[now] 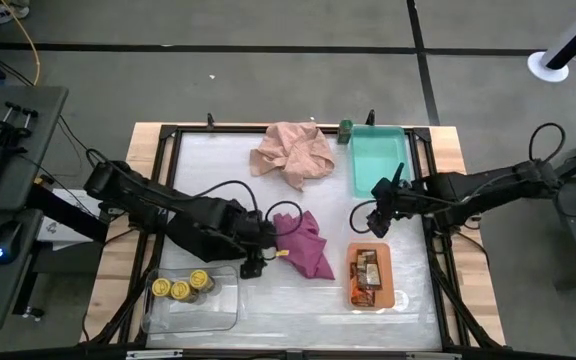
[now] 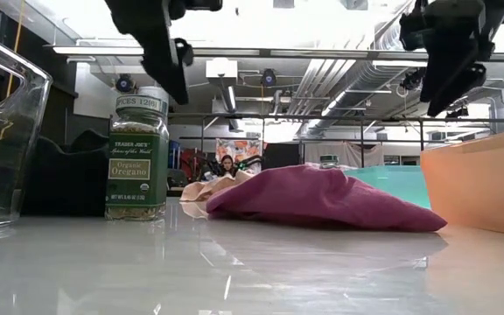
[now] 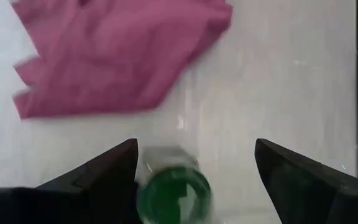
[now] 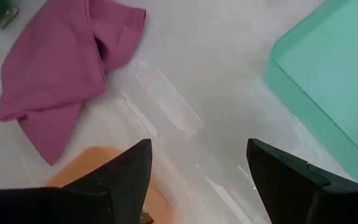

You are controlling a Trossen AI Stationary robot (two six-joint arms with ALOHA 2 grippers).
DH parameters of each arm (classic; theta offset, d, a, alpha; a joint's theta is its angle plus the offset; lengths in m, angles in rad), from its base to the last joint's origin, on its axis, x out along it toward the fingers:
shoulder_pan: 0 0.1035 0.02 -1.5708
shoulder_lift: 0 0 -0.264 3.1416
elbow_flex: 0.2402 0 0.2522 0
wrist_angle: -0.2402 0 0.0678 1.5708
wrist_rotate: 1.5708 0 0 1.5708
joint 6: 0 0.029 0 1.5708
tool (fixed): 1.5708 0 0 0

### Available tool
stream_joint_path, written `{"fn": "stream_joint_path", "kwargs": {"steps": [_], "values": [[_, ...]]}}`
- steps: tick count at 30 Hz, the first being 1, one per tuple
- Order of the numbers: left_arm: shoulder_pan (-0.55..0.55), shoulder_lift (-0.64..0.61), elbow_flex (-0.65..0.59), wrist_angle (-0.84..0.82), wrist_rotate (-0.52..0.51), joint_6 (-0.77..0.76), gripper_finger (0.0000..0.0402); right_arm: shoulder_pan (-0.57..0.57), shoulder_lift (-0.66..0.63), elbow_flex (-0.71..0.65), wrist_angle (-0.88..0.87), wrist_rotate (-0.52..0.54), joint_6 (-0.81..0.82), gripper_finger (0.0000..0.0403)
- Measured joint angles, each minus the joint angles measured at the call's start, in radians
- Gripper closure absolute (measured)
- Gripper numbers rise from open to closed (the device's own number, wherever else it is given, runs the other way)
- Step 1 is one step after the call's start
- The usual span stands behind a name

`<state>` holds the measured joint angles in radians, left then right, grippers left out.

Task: Sort spices by type
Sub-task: Put the bottom green seasoning bottle into the green bin

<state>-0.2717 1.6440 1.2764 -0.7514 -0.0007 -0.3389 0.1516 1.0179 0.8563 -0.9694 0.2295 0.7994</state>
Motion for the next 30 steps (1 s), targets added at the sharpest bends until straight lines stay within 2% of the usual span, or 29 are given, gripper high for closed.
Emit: {"fn": "stream_joint_path", "kwargs": {"steps": [7, 11, 15, 17, 30], "values": [[-0.046, -0.007, 0.033, -0.17, 0.008, -0.043, 0.0092, -0.042, 0.002, -0.009, 0.006, -0.001, -0.109, 0.0144], [-0.059, -0.003, 0.004, -0.156, -0.004, -0.033, 0.0092, -0.061, 0.002, -0.009, 0.012, 0.005, -0.1, 0.0144], [-0.054, 0.013, -0.005, -0.136, -0.099, -0.012, 0.0092, -0.069, 0.002, -0.009, 0.018, 0.006, -0.101, 0.0144], [-0.047, 0.023, -0.009, -0.124, -0.11, 0.004, 0.0092, -0.076, 0.002, -0.009, 0.02, 0.005, -0.1, 0.0144], [-0.032, 0.013, -0.008, -0.116, -0.095, 0.075, 0.0092, -0.093, 0.002, -0.009, 0.032, 0.006, -0.056, 0.0144]]}}
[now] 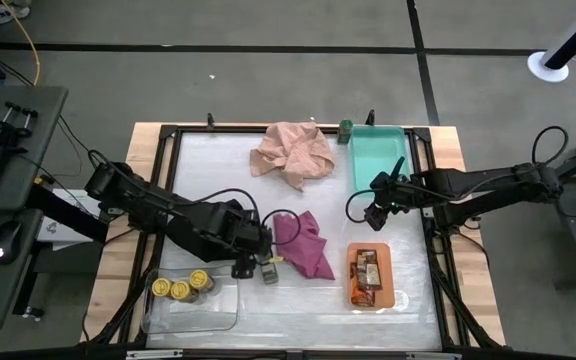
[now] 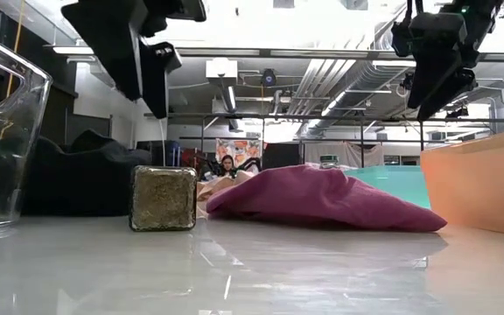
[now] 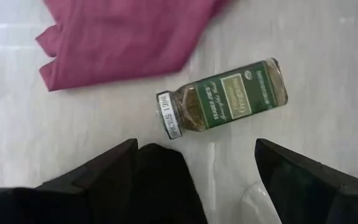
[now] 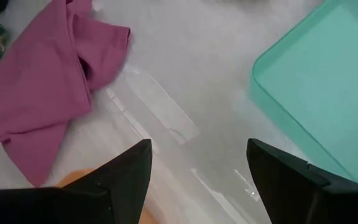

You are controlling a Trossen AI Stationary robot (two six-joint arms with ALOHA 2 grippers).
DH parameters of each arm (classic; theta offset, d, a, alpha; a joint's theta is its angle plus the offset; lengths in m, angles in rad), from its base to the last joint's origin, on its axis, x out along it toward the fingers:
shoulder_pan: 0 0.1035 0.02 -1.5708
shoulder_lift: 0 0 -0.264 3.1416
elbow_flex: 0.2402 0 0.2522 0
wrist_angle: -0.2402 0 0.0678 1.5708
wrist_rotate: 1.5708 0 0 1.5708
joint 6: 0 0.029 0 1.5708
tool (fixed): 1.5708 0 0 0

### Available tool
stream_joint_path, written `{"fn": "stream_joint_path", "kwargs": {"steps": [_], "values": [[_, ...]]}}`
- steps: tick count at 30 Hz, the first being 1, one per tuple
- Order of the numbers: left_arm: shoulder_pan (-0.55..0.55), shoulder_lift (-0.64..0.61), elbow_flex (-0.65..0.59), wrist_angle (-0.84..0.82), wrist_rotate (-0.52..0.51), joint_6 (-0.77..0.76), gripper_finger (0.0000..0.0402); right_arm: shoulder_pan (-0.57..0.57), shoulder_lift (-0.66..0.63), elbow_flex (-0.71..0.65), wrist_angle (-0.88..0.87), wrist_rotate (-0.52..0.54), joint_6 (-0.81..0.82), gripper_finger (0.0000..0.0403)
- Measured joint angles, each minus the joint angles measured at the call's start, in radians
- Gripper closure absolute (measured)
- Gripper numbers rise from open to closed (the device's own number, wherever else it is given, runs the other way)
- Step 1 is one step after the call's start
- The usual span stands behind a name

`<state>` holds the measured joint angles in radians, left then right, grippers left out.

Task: Sort spices by type
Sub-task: Put the bottom green seasoning bottle into the green bin

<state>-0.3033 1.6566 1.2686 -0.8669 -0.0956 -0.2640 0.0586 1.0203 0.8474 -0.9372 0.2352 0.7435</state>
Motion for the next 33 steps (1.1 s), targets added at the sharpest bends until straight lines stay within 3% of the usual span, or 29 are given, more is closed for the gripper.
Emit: {"fn": "stream_joint_path", "kwargs": {"steps": [3, 8, 15, 26, 33], "values": [[-0.012, 0.0, 0.0, 0.0, 0.006, 0.101, 0.0092, 0.0, 0.0, 0.0, 0.0, 0.0, 0.0, 0.0144], [-0.026, 0.046, 0.0, 0.02, 0.009, 0.393, 0.0092, 0.0, 0.0, 0.0, 0.006, 0.0, 0.0, 0.0144], [-0.02, 0.132, 0.0, 0.146, 0.035, 0.644, 0.0092, 0.0, 0.0, 0.0, 0.007, 0.0, 0.0, 0.0145], [-0.02, 0.197, 0.004, 0.207, 0.131, 0.79, 0.0092, 0.0, 0.001, 0.0, 0.005, 0.001, 0.014, 0.0145], [-0.02, 0.222, 0.005, 0.284, 0.139, 0.77, 0.0092, 0.0, 0.002, 0.0, 0.004, 0.001, 0.018, 0.0145]]}}
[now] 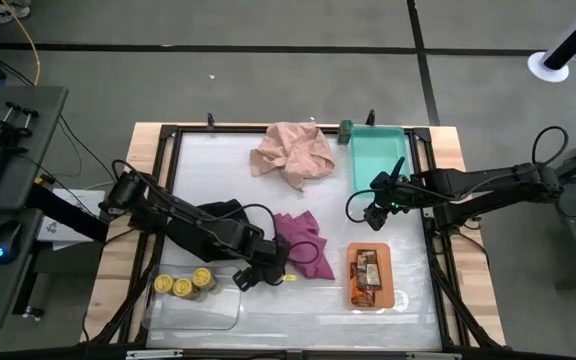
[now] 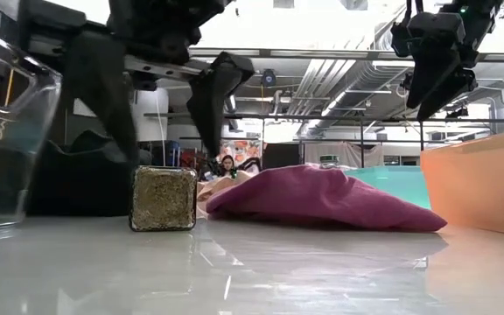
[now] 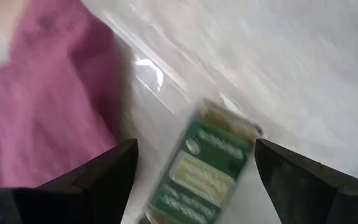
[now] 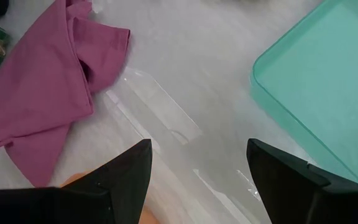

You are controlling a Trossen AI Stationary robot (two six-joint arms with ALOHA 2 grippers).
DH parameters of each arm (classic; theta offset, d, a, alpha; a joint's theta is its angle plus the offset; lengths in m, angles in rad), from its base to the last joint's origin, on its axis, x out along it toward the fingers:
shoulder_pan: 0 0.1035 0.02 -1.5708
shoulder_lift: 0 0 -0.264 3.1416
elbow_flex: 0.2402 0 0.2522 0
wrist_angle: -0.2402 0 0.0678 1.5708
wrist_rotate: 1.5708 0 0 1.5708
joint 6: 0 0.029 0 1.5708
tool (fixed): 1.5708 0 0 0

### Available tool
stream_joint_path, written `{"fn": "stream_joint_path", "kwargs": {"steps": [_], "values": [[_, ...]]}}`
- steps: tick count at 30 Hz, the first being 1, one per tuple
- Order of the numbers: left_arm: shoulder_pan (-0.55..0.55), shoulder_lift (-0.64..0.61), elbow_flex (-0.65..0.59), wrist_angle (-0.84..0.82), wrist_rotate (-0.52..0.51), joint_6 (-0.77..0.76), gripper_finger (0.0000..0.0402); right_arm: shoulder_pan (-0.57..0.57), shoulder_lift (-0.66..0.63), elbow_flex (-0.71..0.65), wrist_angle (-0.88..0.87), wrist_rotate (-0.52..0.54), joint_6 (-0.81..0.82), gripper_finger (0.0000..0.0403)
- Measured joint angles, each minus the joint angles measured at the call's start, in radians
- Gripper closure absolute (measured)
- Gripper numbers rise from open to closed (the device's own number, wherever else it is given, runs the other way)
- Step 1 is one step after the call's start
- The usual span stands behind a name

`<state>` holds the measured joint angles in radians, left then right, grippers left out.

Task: Sort spices by type
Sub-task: Put the bottom green seasoning bottle into the green bin

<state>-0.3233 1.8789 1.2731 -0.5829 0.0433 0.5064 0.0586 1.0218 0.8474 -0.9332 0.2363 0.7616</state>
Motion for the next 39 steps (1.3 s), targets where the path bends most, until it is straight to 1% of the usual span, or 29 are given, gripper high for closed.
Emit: {"fn": "stream_joint_path", "kwargs": {"steps": [5, 10, 13, 15, 19, 22, 25, 28, 31, 33, 37, 39], "values": [[0.009, 0.001, 0.0, 0.031, 0.005, -0.037, 0.0096, 0.0, 0.0, 0.0, 0.001, 0.0, 0.0, 0.0145], [0.008, -0.009, -0.001, 0.027, -0.004, -0.004, 0.0108, 0.0, 0.0, 0.0, 0.002, 0.0, 0.0, 0.0145], [0.009, -0.022, -0.005, 0.018, -0.029, 0.004, 0.0111, 0.0, 0.0, 0.0, 0.003, 0.0, 0.0, 0.0145], [0.01, -0.047, -0.008, 0.009, -0.072, 0.036, 0.0111, 0.0, 0.0, 0.0, 0.002, 0.007, -0.002, 0.0145], [0.024, -0.102, -0.008, 0.014, -0.122, 0.085, 0.0111, -0.002, 0.0, 0.0, 0.003, 0.028, -0.002, 0.0145], [0.051, -0.127, -0.007, 0.043, -0.126, 0.072, 0.011, -0.014, 0.0, 0.0, 0.003, 0.028, -0.001, 0.0145], [0.079, -0.128, -0.007, 0.119, -0.126, 0.034, 0.011, -0.025, 0.0, 0.0, 0.003, 0.028, -0.001, 0.0145], [0.097, -0.108, -0.003, 0.219, -0.122, 0.026, 0.011, -0.034, 0.0, 0.0, 0.004, 0.026, -0.001, 0.0145], [0.102, -0.065, -0.005, 0.218, -0.121, 0.029, 0.011, -0.039, 0.0, 0.0, 0.003, 0.021, -0.001, 0.0145], [0.101, -0.04, -0.005, 0.19, -0.126, 0.022, 0.011, -0.039, 0.0, 0.0, 0.003, 0.019, 0.0, 0.0145], [0.088, 0.01, -0.005, 0.083, -0.155, 0.02, 0.011, -0.039, 0.0, 0.0, 0.003, 0.017, 0.0, 0.0145], [0.081, 0.017, -0.006, 0.064, -0.175, 0.014, 0.011, -0.039, 0.0, 0.0, 0.003, 0.017, -0.001, 0.0145]]}}
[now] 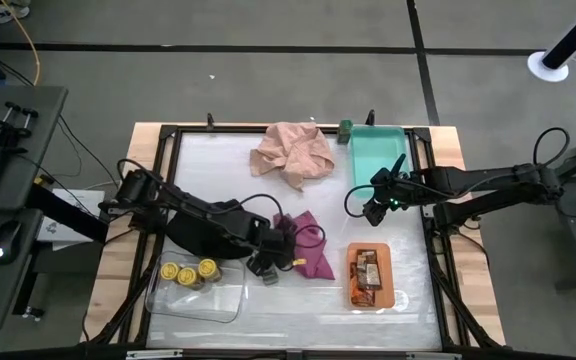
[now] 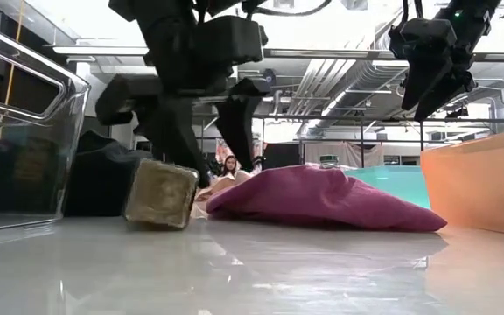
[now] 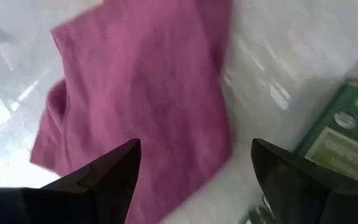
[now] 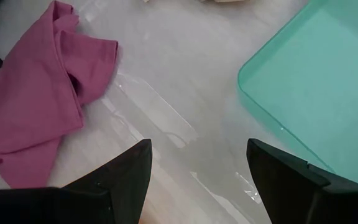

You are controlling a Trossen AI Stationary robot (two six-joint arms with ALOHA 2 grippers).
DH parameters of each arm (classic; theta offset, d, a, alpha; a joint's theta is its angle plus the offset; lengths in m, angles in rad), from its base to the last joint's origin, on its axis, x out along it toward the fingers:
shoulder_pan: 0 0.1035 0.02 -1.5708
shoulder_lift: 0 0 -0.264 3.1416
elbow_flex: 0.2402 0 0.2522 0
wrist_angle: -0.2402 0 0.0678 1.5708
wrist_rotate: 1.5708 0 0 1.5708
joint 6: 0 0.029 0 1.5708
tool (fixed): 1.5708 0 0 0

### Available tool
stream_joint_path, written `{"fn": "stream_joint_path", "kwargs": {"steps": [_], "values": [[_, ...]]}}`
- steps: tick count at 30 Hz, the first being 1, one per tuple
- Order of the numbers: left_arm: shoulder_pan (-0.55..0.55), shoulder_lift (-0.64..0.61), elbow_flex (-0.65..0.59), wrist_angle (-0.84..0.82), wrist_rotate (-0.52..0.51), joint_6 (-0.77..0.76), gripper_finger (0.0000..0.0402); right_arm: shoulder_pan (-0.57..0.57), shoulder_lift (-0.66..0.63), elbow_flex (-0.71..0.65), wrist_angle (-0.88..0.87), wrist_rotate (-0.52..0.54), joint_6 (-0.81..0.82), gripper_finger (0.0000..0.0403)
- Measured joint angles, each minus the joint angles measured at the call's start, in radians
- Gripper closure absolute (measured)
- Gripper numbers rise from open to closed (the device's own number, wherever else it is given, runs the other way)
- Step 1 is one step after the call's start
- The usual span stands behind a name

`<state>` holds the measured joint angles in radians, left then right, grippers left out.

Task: Sort spices by type
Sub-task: Put the bottom green seasoning bottle into the green bin

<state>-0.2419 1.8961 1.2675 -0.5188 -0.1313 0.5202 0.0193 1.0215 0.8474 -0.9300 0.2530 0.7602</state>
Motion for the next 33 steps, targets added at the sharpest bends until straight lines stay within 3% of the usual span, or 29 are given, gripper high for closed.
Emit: {"fn": "stream_joint_path", "kwargs": {"steps": [8, 20, 26, 33], "values": [[-0.009, -0.002, 0.0, -0.117, -0.046, -0.114, 0.011, 0.0, 0.0, 0.0, 0.0, 0.0, -0.001, 0.0145], [-0.022, -0.145, 0.001, -0.272, -0.027, -0.082, 0.011, 0.0, 0.0, 0.0, -0.002, -0.001, -0.001, 0.0145], [-0.02, -0.147, 0.001, -0.217, 0.203, -0.02, 0.011, 0.0, 0.0, 0.0, -0.001, 0.002, -0.001, 0.0145], [-0.014, -0.104, 0.001, -0.08, 0.291, 0.113, 0.011, 0.0, 0.0, 0.0, -0.002, 0.005, 0.007, 0.0145]]}}
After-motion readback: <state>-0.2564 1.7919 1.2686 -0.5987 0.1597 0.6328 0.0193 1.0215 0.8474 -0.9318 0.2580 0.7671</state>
